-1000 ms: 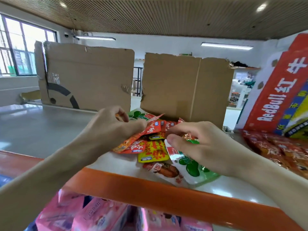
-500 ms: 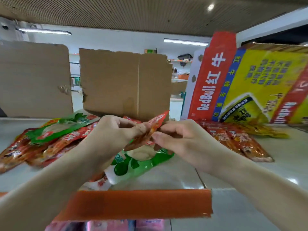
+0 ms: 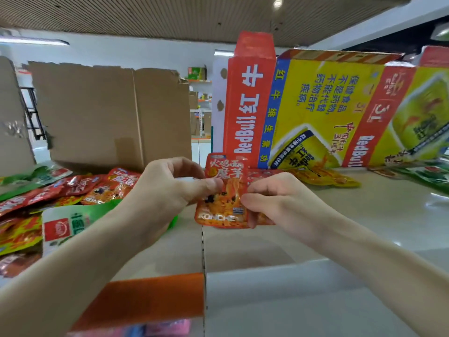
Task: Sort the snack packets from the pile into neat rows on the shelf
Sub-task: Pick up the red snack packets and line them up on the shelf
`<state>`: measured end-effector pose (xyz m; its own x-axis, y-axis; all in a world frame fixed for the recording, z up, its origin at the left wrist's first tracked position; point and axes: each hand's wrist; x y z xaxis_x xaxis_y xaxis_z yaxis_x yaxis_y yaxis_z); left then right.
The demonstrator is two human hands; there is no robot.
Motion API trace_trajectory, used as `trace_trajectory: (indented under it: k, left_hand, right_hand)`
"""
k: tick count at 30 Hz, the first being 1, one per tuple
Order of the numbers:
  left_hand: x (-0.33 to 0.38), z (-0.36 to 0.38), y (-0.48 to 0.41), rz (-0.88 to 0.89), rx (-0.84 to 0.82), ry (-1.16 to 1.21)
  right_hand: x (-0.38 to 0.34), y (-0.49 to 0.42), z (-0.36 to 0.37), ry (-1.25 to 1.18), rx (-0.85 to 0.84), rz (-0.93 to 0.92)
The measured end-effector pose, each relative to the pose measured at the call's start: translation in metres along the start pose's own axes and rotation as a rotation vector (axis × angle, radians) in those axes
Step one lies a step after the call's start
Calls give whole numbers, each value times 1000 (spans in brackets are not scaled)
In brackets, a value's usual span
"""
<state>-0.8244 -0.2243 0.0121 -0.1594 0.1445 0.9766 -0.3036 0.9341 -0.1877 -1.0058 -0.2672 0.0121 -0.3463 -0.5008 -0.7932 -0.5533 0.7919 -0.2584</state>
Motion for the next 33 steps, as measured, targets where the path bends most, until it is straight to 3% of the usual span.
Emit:
trace_trajectory:
  k: [6,13,18,33]
  left_hand:
    - [-1,18,-12,-138,39,-39]
    - [-9,18,-21,-18,15,-621]
    - [-11,17,-32,7,-6,-844]
    - [-32,15,-62,66,-145,-965]
  right_hand:
    - [20,2,-14,166,-68,56]
    - [29,0,-14,358,-119,1]
    - [30,-6,-8,567,-58,-126]
    - [36,-22,2,820,-108,-158]
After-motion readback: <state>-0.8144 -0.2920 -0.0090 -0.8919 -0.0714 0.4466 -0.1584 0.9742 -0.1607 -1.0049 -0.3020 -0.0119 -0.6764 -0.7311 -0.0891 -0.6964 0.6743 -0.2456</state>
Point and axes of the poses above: each hand's wrist, its own y-axis away from the middle knuckle, its own z-axis out of the palm, x = y × z, and after that the axes turned 2 degrees about -y, right-handed
